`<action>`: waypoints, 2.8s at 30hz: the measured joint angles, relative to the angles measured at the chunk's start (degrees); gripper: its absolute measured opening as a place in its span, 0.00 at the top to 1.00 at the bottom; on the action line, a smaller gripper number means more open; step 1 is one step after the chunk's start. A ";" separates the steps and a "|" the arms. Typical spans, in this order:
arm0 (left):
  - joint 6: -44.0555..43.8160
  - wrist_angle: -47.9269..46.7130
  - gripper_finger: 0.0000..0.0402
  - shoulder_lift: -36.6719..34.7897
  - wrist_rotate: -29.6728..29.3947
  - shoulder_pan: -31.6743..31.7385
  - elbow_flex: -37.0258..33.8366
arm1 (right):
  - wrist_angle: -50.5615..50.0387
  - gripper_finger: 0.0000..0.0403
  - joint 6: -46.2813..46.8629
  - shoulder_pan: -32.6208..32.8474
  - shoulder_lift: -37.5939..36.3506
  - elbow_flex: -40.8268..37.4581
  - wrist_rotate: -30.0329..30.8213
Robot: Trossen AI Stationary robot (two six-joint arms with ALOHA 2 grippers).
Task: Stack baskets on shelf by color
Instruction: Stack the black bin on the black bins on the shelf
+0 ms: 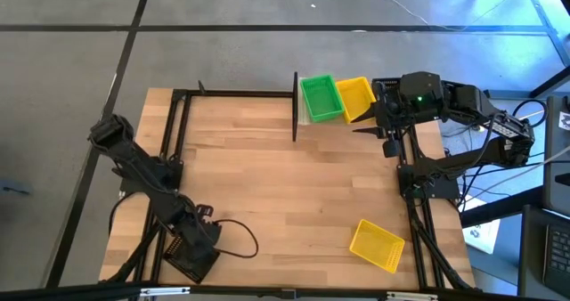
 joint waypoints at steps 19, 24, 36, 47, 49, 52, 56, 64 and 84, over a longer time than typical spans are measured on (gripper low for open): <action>-1.55 2.17 0.84 9.89 1.24 1.49 -0.04 | -0.02 0.73 0.02 -0.01 0.02 0.00 0.00; -1.83 2.88 0.98 9.52 6.76 6.99 -0.04 | -0.01 0.73 1.22 -0.01 0.02 0.00 0.01; 2.54 -16.66 1.00 2.67 -18.24 22.79 12.01 | 0.10 0.73 0.90 -0.01 0.02 0.00 7.38; 3.75 -33.19 1.00 2.11 -58.83 34.38 32.00 | 4.19 0.73 0.51 0.02 2.43 0.02 10.63; 6.45 -32.49 1.00 2.06 -64.01 35.97 34.16 | 5.47 0.73 -0.79 0.09 3.65 0.02 10.66; 9.49 -30.75 1.00 2.13 -71.71 37.82 36.42 | 8.79 0.73 -4.30 0.72 5.62 0.00 11.06; 13.69 -27.04 1.00 2.11 -79.30 40.14 38.57 | 17.21 0.73 -8.12 1.98 8.34 0.00 15.60; 24.68 -12.76 1.00 2.13 -83.63 44.14 38.82 | 34.65 0.73 -9.81 3.10 14.44 0.00 17.10; 35.72 -1.77 1.00 2.13 -83.73 46.57 38.82 | 47.20 0.73 -10.69 3.08 23.57 -0.04 17.12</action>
